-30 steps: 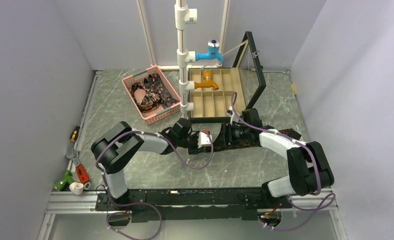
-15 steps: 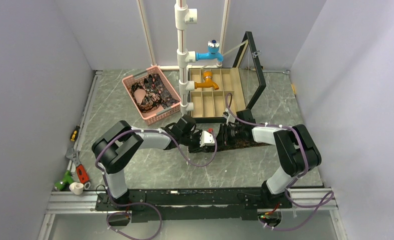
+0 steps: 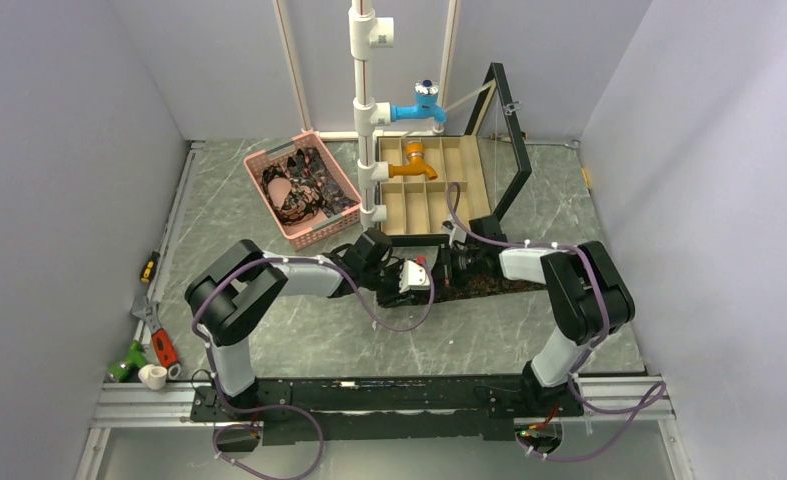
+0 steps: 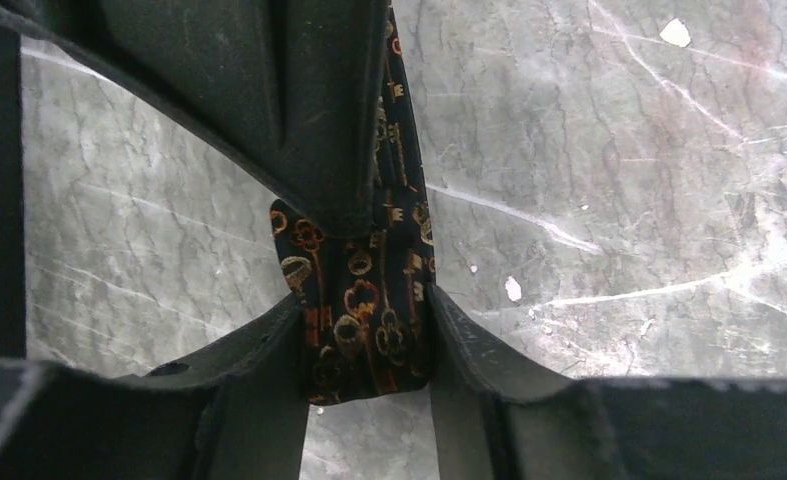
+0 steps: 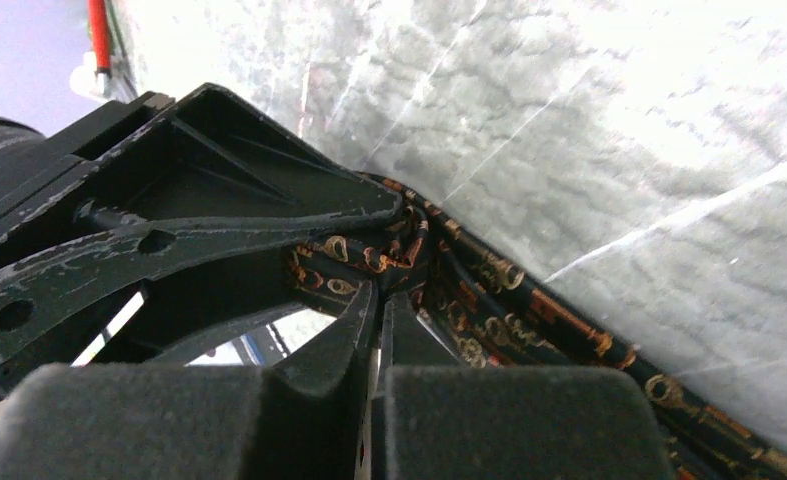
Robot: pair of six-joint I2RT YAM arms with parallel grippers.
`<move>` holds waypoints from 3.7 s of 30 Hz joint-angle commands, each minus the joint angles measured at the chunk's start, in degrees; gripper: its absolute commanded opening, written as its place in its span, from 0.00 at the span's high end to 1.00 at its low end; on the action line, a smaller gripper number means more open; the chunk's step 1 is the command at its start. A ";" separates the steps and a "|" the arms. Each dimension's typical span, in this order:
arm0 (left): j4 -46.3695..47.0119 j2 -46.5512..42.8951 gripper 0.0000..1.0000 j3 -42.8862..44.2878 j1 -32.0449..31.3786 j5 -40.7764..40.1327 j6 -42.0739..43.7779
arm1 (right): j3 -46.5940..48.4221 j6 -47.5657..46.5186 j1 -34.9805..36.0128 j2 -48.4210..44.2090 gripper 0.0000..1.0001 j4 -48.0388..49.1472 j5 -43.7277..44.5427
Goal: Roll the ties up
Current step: Roll the tie at the center of the board.
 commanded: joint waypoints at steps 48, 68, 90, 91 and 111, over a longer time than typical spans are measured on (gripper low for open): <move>-0.47 2.27 0.67 -4.19 2.13 1.18 -2.09 | 2.99 0.74 1.40 -3.95 0.42 -5.50 -0.83; 19.27 0.03 0.11 -8.91 6.82 14.90 -2.88 | 3.47 -3.72 -4.31 6.49 1.00 -9.91 -0.29; 18.57 7.08 0.59 -3.88 3.08 15.44 -2.40 | 4.28 -3.84 -4.21 4.10 0.80 -10.25 -4.90; 16.42 6.31 0.63 -4.46 3.46 15.68 -1.59 | 4.34 -3.96 -4.27 2.84 0.72 -11.01 -4.52; -5.02 4.29 0.66 -0.90 5.00 13.74 0.06 | 8.49 -2.05 3.22 3.60 0.51 -8.68 2.17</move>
